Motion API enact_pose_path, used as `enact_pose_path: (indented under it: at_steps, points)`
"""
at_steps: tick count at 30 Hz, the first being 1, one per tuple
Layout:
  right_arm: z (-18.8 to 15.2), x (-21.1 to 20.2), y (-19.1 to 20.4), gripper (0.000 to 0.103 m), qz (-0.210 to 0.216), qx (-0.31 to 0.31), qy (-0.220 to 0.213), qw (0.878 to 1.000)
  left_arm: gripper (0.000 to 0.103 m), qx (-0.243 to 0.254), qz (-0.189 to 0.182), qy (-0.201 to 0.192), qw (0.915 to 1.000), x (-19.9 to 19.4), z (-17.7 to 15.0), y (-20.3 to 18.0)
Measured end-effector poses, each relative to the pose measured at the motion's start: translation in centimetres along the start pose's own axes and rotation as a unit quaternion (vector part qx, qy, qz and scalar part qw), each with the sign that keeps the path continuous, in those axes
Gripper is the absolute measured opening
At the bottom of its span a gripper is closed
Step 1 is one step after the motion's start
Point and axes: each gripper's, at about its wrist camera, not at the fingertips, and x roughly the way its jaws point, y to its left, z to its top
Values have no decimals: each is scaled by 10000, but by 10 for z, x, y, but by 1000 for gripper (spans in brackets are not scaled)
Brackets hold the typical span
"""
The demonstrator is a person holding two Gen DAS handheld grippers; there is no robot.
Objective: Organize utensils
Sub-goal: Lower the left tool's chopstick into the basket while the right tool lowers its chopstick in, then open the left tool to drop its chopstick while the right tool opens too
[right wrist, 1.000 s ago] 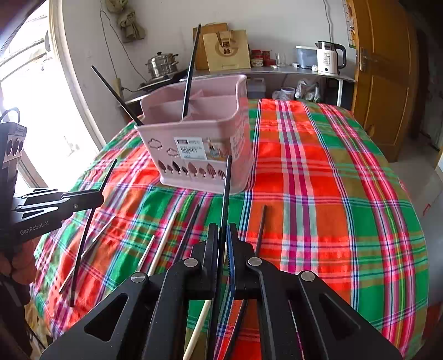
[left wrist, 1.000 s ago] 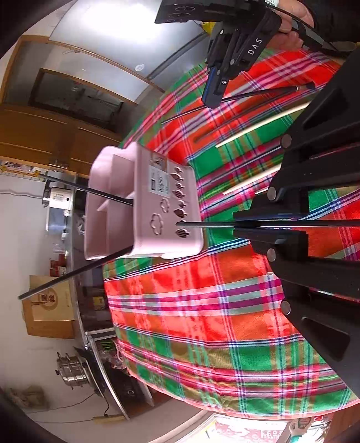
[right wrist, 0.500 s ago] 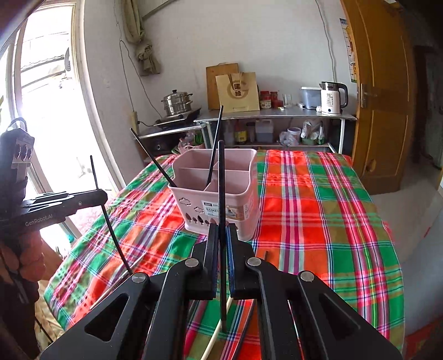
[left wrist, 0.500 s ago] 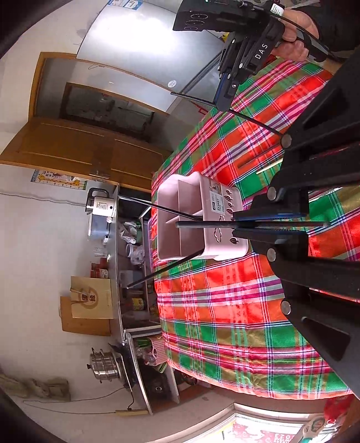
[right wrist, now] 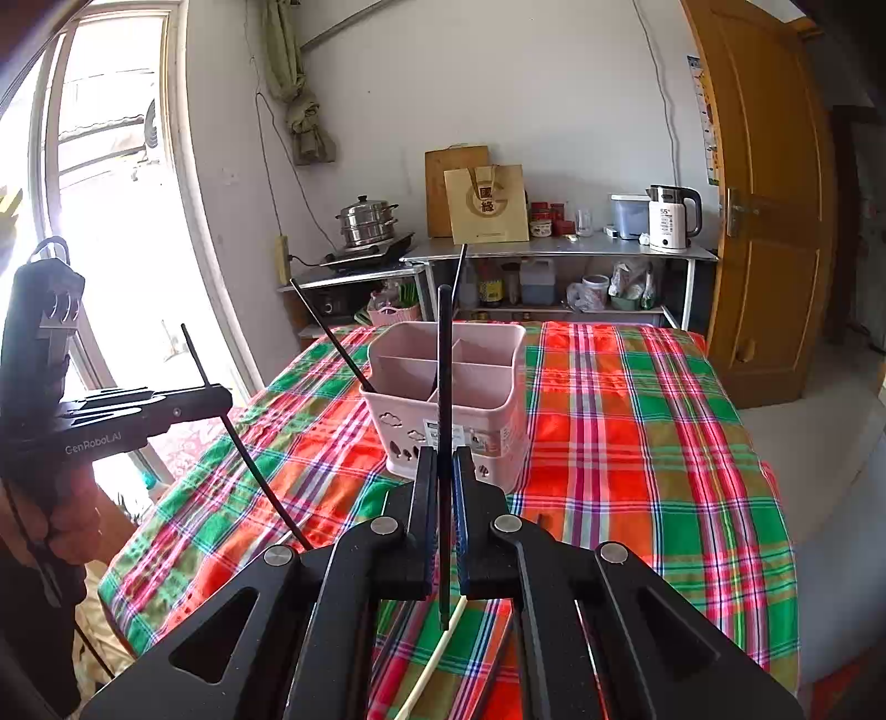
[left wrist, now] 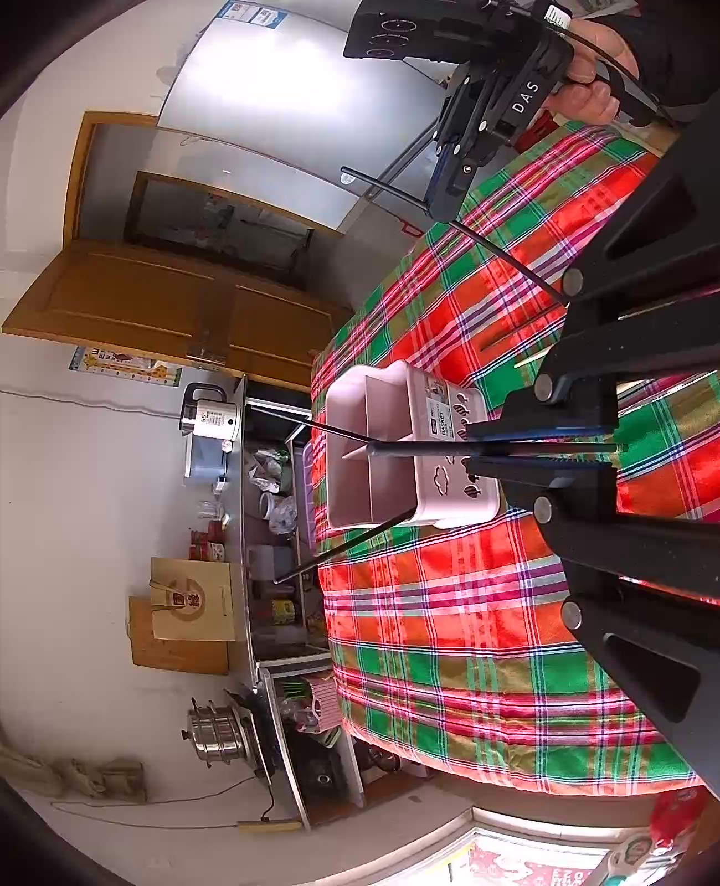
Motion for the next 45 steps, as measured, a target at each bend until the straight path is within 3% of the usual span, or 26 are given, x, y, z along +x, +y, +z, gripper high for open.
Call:
enact_pose_path:
  at_steps: [9, 26, 37, 45]
  points:
    - [22, 6, 7, 5, 97, -87, -141, 9998, 4, -170, -104, -10, 9998, 6, 29, 9]
    - [107, 34, 11, 5, 276, 19, -798, 9964, 4, -329, -46, -744, 9967, 4, 146, 29]
    - [124, 73, 6, 5, 257, 106, -882, 9957, 4, -333, 45, -544, 9980, 56, 153, 46]
    - [105, 104, -1, 5, 211, 177, -587, 9979, 4, -393, 15, -305, 9988, 90, 140, 58]
